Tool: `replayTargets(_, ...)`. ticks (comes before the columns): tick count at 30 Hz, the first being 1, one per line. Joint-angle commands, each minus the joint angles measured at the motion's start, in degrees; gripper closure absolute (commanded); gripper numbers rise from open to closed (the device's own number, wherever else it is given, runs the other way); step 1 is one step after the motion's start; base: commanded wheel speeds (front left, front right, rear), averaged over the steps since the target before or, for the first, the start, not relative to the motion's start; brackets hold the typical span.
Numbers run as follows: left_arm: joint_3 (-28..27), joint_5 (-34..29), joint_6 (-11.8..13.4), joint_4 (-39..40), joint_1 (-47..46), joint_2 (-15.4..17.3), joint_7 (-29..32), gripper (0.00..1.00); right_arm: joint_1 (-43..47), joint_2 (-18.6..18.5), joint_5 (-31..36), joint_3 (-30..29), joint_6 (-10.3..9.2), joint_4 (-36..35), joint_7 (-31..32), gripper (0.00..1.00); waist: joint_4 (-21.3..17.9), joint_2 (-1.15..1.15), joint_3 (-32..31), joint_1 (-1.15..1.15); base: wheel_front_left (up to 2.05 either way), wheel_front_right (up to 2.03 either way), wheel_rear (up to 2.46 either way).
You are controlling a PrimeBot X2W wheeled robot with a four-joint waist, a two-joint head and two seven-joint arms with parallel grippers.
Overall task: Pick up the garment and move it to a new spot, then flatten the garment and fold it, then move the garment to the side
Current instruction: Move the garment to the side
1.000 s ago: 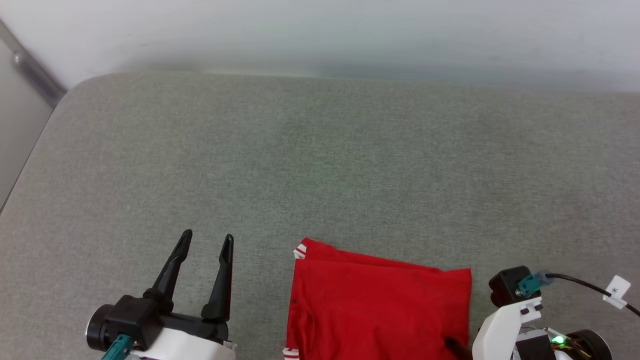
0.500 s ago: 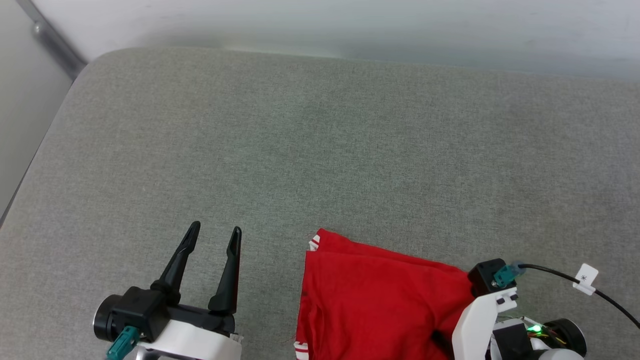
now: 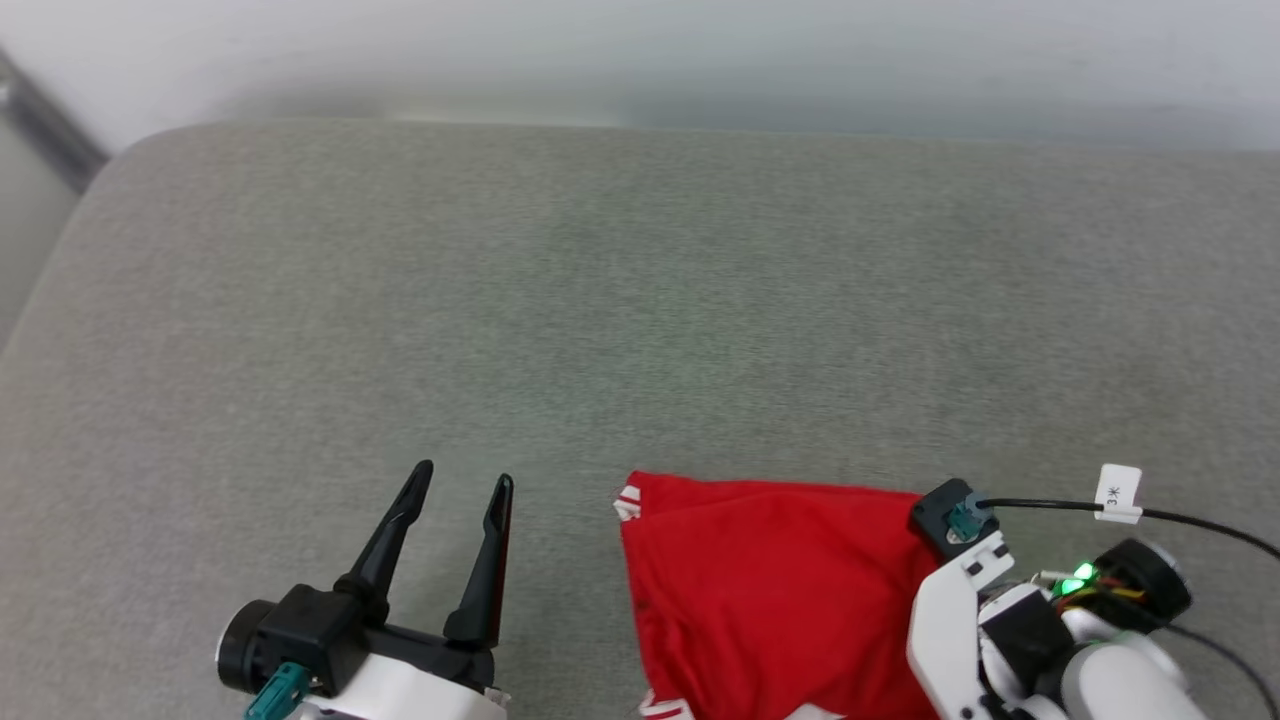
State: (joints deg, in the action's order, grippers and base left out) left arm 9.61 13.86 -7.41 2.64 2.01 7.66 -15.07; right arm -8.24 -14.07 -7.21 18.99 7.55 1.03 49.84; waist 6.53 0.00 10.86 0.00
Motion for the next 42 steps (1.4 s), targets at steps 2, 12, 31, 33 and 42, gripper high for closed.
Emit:
replayTargets(2, 0.7, 1.3, -0.09, 0.19, 0.25, -0.66, -0.12, 0.0, -2.41, -4.97, 1.13, 2.14, -0.11, -1.79, 1.11, 1.0, -3.77, 0.0, -0.16, 0.0, 0.0, 0.0, 0.0)
replayTargets(12, 4.5, 0.35, -0.09, 0.65, -2.85, -0.19, -0.12, 0.0, -10.71, -21.84, 1.45, 6.33, -0.1, -9.29, 3.12, 1.0, -13.45, 0.0, 5.33, 0.0, 0.0, 0.0, 0.0)
replayTargets(31, 7.37, -0.83, -0.09, 6.54, -14.52, 6.78, -0.12, 0.0, -18.98, -31.14, 6.19, -10.66, -0.11, 8.68, -12.74, 1.0, -22.82, 0.0, 23.42, 0.0, 0.0, 0.0, 0.0)
replayTargets(33, 7.68, -0.53, -0.09, 7.14, -15.56, 7.62, -0.12, 0.0, -20.0, -31.37, 6.76, -11.82, -0.1, 11.72, -15.55, 1.0, -22.54, 0.0, 24.72, 0.0, 0.0, 0.0, 0.0)
replayTargets(42, 7.69, -0.95, 0.01, 7.98, -17.49, 9.54, -0.05, 0.0, -25.08, -31.26, 10.28, -15.72, -0.11, 23.0, -24.96, 1.0, -21.05, 0.0, 27.85, 0.0, 0.0, 0.0, 0.0)
